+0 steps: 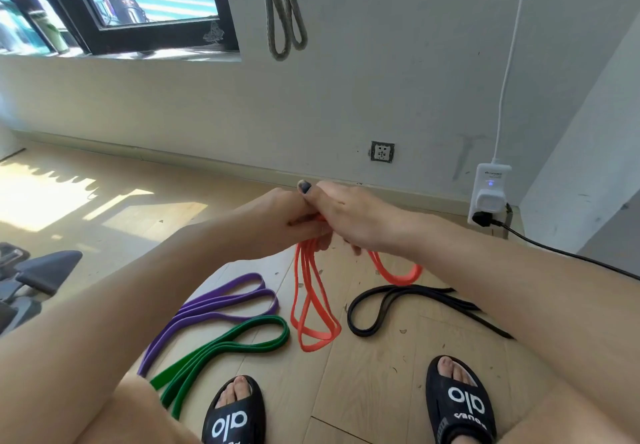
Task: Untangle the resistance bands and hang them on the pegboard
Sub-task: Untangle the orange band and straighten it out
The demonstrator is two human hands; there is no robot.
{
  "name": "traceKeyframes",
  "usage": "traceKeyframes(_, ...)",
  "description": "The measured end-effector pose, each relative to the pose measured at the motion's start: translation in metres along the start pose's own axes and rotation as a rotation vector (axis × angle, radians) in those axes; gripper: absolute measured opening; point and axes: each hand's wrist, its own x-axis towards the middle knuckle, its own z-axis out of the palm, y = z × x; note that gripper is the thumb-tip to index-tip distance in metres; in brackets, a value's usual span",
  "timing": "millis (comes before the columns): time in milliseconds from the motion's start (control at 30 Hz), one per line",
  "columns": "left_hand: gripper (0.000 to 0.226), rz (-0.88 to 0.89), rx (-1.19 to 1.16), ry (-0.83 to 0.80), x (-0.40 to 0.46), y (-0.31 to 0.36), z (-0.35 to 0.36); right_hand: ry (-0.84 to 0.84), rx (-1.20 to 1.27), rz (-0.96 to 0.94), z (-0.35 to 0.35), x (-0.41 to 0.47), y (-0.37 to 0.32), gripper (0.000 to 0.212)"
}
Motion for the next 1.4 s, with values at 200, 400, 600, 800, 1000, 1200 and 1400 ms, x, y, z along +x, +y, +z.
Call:
traceKeyframes(200, 0.017, -0.012, -0.015, 0.001, 0.002, -0.002, 0.001, 0.126, -0.144, -0.013, -0.014, 0.004, -0.007, 0.042)
traceKeyframes(400, 0.013, 0.002, -0.117, 0.064, 0.001, -0.005, 0.006, 0.252, 0.077, -0.045, -0.025, 0.005, -0.003, 0.030)
traceKeyframes(600, 0.015, -0.017, -0.290, 0.102, 0.000, -0.006, 0.011, 0.288, 0.118, -0.079, -0.030, 0.005, -0.004, 0.033)
traceKeyframes(800, 0.021, -0.039, -0.294, 0.211, 0.002, -0.013, 0.008, 0.308, 0.179, -0.076, -0.035, 0.002, -0.006, 0.039)
traceKeyframes(1000, 0.022, 0.018, -0.050, 0.207, 0.007, -0.013, 0.015, 0.327, 0.250, -0.060, -0.034, 0.003, -0.010, 0.038)
traceKeyframes(1200, 0.028, 0.023, 0.211, 0.211, 0.008, -0.017, 0.009, 0.345, 0.315, -0.035, -0.038, 0.000, -0.011, 0.037)
traceKeyframes(1400, 0.024, 0.022, 0.114, 0.169, 0.010, -0.016, 0.012, 0.334, 0.341, -0.037, -0.035, -0.001, -0.015, 0.037)
